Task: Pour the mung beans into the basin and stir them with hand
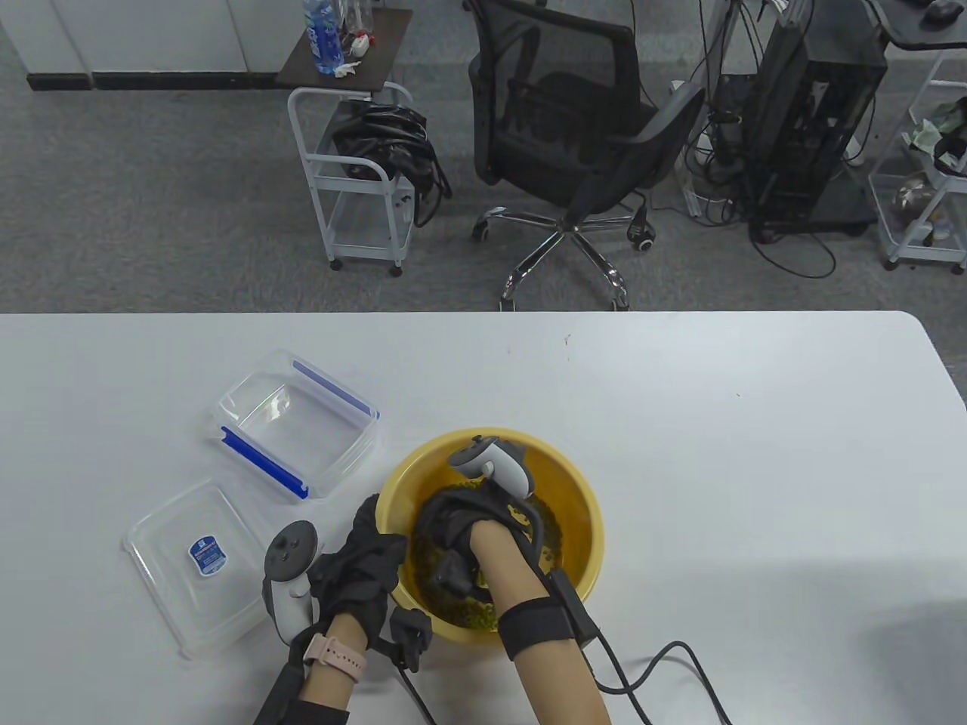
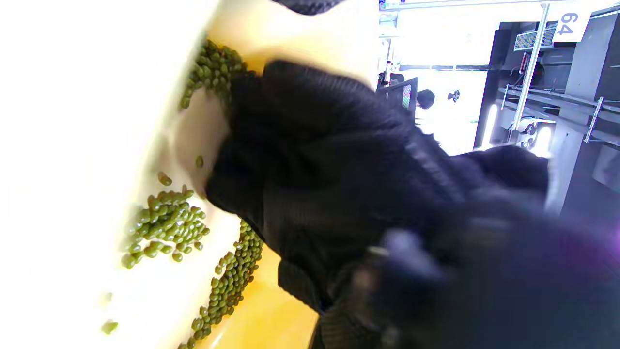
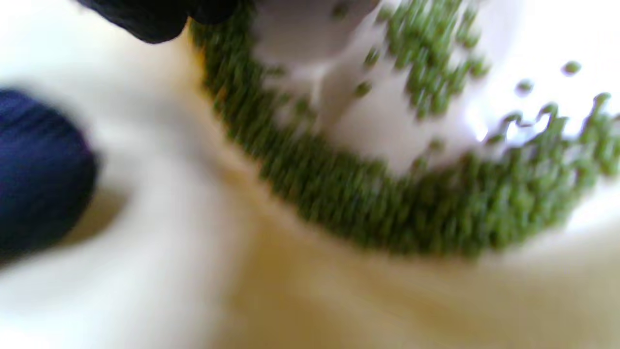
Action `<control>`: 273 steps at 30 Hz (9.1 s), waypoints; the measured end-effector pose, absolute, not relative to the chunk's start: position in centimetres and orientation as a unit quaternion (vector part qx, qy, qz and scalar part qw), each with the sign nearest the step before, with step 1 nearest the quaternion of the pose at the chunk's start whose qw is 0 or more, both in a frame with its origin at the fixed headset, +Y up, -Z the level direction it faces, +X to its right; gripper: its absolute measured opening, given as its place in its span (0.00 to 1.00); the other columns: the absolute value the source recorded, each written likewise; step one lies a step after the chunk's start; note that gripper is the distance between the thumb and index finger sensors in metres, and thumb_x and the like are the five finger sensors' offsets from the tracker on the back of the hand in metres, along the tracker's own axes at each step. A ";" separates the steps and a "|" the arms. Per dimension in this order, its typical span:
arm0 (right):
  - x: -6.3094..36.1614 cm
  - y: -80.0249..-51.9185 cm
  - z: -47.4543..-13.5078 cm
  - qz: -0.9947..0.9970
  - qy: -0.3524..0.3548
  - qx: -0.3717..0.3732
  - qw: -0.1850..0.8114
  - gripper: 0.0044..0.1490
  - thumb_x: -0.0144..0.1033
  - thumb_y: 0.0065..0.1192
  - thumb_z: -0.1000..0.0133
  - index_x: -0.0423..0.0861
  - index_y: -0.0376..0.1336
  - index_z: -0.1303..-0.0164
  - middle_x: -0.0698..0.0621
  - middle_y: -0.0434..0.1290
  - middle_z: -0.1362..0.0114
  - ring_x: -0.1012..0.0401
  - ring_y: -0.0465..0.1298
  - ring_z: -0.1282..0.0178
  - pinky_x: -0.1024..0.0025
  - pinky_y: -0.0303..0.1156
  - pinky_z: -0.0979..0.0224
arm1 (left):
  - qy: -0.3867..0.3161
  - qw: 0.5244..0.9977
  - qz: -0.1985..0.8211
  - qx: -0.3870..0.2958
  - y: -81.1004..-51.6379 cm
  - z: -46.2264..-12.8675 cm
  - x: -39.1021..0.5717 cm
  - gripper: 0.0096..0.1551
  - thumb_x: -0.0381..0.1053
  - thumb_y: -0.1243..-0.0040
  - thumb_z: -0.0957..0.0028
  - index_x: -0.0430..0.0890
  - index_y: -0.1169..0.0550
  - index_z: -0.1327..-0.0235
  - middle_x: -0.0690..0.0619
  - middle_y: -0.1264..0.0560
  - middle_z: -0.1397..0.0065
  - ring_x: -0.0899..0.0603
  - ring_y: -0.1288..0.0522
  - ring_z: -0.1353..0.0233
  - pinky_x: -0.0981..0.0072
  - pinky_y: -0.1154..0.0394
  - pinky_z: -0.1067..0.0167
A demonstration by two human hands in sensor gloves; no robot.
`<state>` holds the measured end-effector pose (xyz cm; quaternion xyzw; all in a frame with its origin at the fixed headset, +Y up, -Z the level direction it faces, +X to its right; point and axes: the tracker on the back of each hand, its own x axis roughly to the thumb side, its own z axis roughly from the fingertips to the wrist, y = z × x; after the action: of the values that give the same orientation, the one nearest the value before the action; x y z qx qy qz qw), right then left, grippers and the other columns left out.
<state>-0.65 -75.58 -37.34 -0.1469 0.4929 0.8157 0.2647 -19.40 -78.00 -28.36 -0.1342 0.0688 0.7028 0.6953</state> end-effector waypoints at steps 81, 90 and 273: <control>1.5 -76.2 -37.7 0.887 0.406 -0.150 0.158 0.34 0.52 0.50 0.54 0.58 0.49 0.37 0.60 0.40 0.27 0.48 0.44 0.28 0.55 0.47 0.26 | 0.069 0.689 0.708 -0.135 -78.2 -28.4 -19.5 0.43 0.30 0.48 0.49 0.37 0.51 0.23 0.30 0.50 0.22 0.23 0.48 0.25 0.32 0.43 0.33; 4.7 -76.1 -35.3 0.841 0.495 -0.169 0.139 0.34 0.51 0.50 0.53 0.51 0.50 0.38 0.44 0.47 0.31 0.45 0.49 0.30 0.50 0.52 0.29 | 0.071 0.689 0.709 -0.134 -78.2 -28.3 -19.5 0.43 0.30 0.48 0.49 0.38 0.51 0.23 0.31 0.50 0.22 0.23 0.48 0.25 0.32 0.43 0.33; 16.0 -71.2 -26.9 0.767 0.032 -0.061 0.637 0.32 0.42 0.58 0.54 0.53 0.55 0.39 0.47 0.53 0.29 0.49 0.59 0.31 0.57 0.61 0.31 | 0.054 0.665 0.730 -0.148 -78.2 -28.3 -20.0 0.44 0.34 0.45 0.47 0.36 0.52 0.22 0.30 0.52 0.22 0.22 0.50 0.25 0.31 0.46 0.33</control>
<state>15.96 -71.17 -26.92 -0.0612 0.0316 0.7674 0.6375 -20.02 -78.23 -28.27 -0.1478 0.0544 0.7300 0.6650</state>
